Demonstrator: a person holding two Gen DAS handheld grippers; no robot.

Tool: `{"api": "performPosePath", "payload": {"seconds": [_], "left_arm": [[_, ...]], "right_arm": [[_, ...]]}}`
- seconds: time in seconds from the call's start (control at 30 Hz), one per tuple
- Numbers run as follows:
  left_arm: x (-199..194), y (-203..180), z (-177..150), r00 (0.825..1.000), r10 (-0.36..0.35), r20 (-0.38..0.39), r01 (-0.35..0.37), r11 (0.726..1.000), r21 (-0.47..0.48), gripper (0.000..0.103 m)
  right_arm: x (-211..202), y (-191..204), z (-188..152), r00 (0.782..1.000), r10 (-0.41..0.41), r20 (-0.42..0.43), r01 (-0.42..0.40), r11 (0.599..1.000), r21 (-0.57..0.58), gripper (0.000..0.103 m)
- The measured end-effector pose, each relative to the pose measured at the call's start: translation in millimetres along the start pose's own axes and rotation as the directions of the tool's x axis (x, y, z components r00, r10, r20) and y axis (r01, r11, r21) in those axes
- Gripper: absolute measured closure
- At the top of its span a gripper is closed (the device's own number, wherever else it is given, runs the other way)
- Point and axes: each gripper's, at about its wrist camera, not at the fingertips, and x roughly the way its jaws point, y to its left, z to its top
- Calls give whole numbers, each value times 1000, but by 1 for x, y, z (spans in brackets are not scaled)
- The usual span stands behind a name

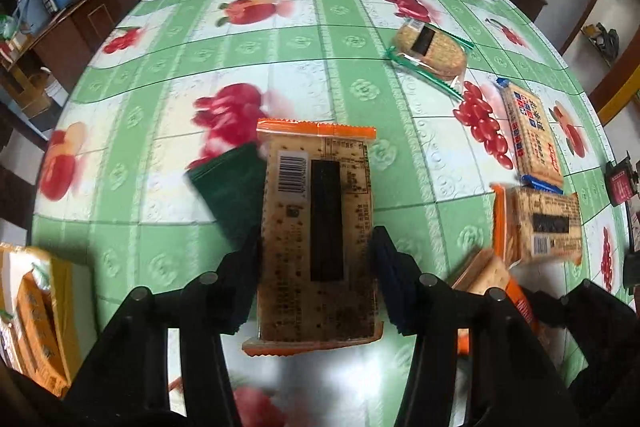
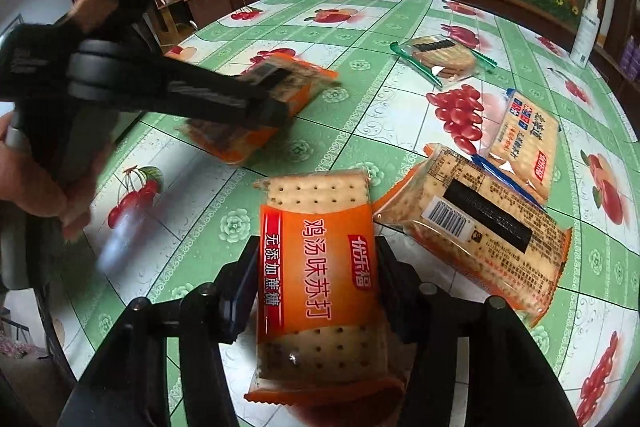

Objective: Organize snacks
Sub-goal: 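Carry both packs to the white tray and release them inside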

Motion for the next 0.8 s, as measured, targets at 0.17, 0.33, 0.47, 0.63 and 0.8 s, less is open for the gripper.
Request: {"api": "performPosePath", "payload": {"seconds": [0.17, 0.33, 0.47, 0.63, 0.8], "left_arm": [[-22, 14, -18, 1000, -11, 25, 12, 1000, -23, 48], [-50, 25, -37, 997, -12, 74, 15, 999, -36, 48], [-70, 34, -52, 993, 11, 117, -5, 999, -49, 48], [-95, 51, -67, 984, 47, 172, -36, 997, -69, 48], [-113, 72, -84, 974, 92, 206, -73, 993, -96, 48]], "right_arm": [[-8, 9, 1, 1000, 18, 25, -18, 1000, -3, 49], [-16, 22, 8, 998, 27, 52, -26, 999, -20, 49], [-25, 35, 15, 996, 38, 82, -34, 999, -41, 49], [-32, 55, 27, 993, 54, 109, -45, 996, -83, 49], [-35, 79, 39, 988, 88, 126, -71, 989, -127, 49]]}}
